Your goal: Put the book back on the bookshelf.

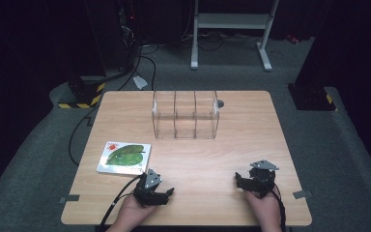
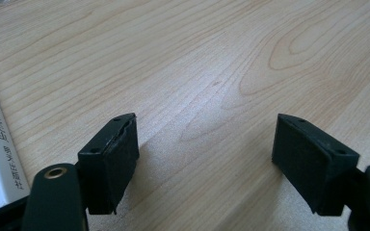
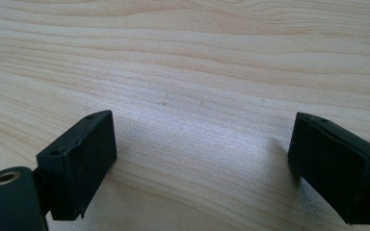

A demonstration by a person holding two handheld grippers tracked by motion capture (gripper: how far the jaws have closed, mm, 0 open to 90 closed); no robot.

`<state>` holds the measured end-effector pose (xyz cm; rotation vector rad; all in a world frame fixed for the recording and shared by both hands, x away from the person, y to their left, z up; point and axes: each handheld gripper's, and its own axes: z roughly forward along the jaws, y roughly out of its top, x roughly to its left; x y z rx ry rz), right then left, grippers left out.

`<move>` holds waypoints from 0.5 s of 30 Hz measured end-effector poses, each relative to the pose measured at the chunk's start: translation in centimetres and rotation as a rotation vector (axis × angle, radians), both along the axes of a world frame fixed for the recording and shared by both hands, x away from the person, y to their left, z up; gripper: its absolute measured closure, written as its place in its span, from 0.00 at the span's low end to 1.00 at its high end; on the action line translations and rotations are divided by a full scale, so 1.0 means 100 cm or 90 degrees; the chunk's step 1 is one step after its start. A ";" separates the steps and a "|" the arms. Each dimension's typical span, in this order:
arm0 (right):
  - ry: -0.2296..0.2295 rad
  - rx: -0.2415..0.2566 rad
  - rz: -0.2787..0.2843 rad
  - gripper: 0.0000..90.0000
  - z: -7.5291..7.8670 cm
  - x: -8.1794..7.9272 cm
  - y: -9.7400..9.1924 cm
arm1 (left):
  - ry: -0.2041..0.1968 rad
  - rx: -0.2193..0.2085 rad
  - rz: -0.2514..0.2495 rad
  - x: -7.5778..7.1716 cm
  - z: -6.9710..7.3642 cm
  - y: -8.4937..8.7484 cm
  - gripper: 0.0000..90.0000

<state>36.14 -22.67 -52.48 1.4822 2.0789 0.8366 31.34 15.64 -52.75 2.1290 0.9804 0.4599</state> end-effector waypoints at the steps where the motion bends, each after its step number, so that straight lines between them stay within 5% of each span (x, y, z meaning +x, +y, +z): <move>1: 0.000 0.000 0.000 0.10 0.000 0.000 0.000 | 0.000 0.000 0.000 0.000 0.000 0.000 0.27; 15: 0.000 0.001 0.000 0.10 0.000 0.000 0.000 | 0.002 -0.002 0.015 -0.002 0.000 -0.003 0.28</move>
